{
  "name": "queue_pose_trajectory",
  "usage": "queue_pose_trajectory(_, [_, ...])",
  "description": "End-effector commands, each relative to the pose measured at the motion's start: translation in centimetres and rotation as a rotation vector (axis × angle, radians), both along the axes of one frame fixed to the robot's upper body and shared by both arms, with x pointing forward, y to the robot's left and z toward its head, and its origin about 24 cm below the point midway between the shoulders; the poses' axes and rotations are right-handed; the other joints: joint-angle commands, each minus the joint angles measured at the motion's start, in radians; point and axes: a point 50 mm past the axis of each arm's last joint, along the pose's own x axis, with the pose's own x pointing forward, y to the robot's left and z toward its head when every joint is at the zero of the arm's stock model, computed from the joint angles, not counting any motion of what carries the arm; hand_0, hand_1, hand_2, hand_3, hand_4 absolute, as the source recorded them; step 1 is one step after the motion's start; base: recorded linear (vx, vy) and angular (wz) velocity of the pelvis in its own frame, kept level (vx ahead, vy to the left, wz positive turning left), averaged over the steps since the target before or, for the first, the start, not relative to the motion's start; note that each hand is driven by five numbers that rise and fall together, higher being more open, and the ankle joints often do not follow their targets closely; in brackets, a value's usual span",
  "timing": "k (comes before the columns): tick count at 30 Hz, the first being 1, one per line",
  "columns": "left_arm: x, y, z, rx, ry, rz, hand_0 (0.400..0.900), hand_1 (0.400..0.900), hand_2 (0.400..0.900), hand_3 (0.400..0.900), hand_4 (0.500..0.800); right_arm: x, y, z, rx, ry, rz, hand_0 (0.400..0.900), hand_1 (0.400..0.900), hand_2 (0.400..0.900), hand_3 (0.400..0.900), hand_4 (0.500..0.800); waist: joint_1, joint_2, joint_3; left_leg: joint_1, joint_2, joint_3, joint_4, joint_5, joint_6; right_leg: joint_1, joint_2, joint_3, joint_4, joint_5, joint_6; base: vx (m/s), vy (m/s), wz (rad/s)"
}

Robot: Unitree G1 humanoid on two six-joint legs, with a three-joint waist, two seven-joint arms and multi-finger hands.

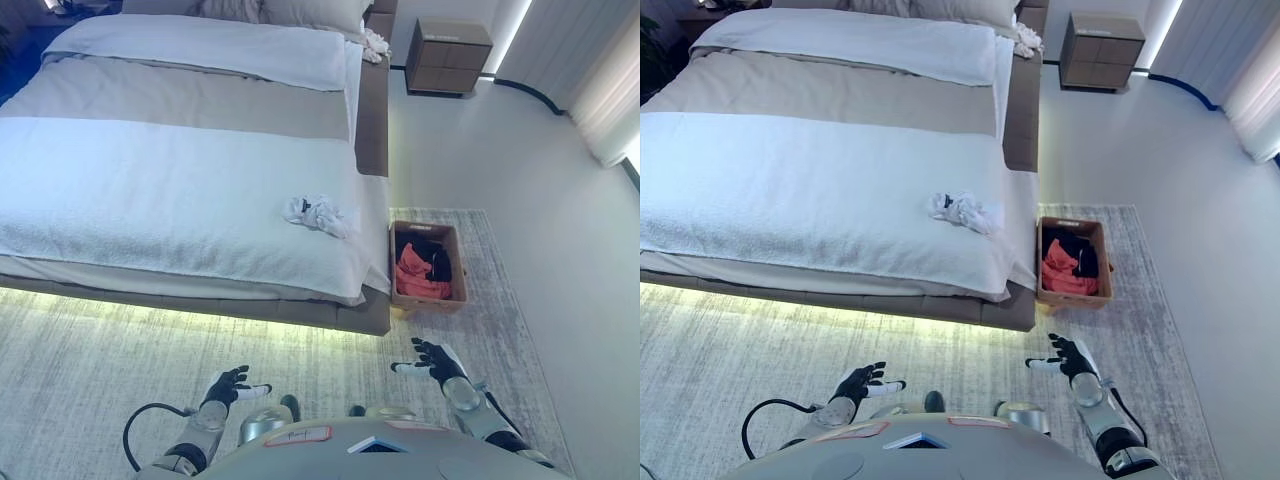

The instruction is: Put the clothes on the bed into the basket.

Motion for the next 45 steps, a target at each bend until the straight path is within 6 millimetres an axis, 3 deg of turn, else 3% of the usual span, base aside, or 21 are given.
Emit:
queue_pose_trajectory(1, [3.5, 0.3, 0.9, 0.012, -0.117, 0.000, 0.900, 0.900, 0.900, 0.900, 0.800, 4.3, -0.4, 2.2, -0.050, -0.182, 0.090, 0.900, 0.900, 0.900, 0.900, 0.800, -0.013, -0.015, -0.027, -0.029, 0.000, -0.020, 0.006, -0.044, -0.004, -0.045, -0.011, 0.019, 0.002, 0.017, 0.025, 0.02, -0.003, 0.03])
queue_pose_trajectory(18, [3.5, 0.2, 0.9, 0.015, -0.110, -0.026, 0.900, 0.900, 0.900, 0.900, 0.800, 4.3, -0.3, 2.2, -0.043, -0.177, 0.087, 0.900, 0.900, 0.900, 0.900, 0.800, -0.016, -0.011, -0.030, -0.023, 0.004, -0.024, 0.006, -0.046, -0.008, -0.035, -0.006, 0.015, 0.003, 0.006, 0.018, 0.00, -0.007, 0.00])
queue_pose_trajectory(31, [4.1, 1.0, 1.2, 0.052, -0.134, 0.022, 0.900, 0.900, 0.900, 0.900, 0.800, 5.9, -1.3, 3.5, -0.079, -0.261, 0.080, 0.900, 0.900, 0.900, 0.900, 0.800, -0.012, -0.012, 0.007, -0.040, 0.042, -0.050, 0.016, -0.022, -0.031, -0.058, 0.034, 0.019, 0.032, -0.026, -0.014, 0.01, -0.089, 0.05])
queue_pose_trajectory(34, [4.2, 1.4, 1.3, 0.064, -0.132, 0.047, 0.900, 0.900, 0.900, 0.900, 0.800, 6.5, -1.3, 3.9, -0.078, -0.289, 0.073, 0.900, 0.900, 0.900, 0.900, 0.800, -0.008, -0.035, 0.045, -0.168, 0.035, -0.056, 0.263, -0.072, -0.041, -0.069, 0.033, 0.023, 0.060, -0.036, -0.034, -0.05, -0.135, 0.13])
queue_pose_trajectory(37, [4.7, 1.5, 1.4, 0.052, -0.143, 0.092, 0.900, 0.900, 0.900, 0.900, 0.800, 6.8, -2.0, 4.3, -0.091, -0.305, 0.058, 0.900, 0.900, 0.900, 0.900, 0.800, 0.002, -0.044, 0.093, -0.286, 0.011, -0.056, 0.469, -0.047, -0.042, -0.046, 0.032, 0.005, 0.052, -0.033, -0.049, 0.02, -0.082, 0.16])
queue_pose_trajectory(42, [3.8, 1.7, 1.1, 0.053, -0.130, 0.154, 0.900, 0.900, 0.900, 0.900, 0.800, 7.1, -2.5, 4.6, -0.109, -0.322, 0.034, 0.900, 0.900, 0.900, 0.900, 0.800, 0.014, -0.029, 0.094, -0.356, 0.026, -0.023, 0.209, 0.048, -0.040, -0.015, 0.042, -0.005, 0.004, -0.032, -0.036, 0.18, 0.048, 0.04])
queue_pose_trajectory(45, [3.7, 1.3, 1.0, 0.052, -0.127, 0.161, 0.900, 0.900, 0.900, 0.900, 0.800, 7.6, -2.3, 4.8, -0.113, -0.342, 0.054, 0.900, 0.900, 0.900, 0.900, 0.800, 0.024, 0.008, 0.095, -0.379, 0.050, 0.004, 0.006, 0.137, -0.076, 0.001, 0.058, 0.014, 0.002, -0.060, -0.018, 0.23, 0.166, -0.26])
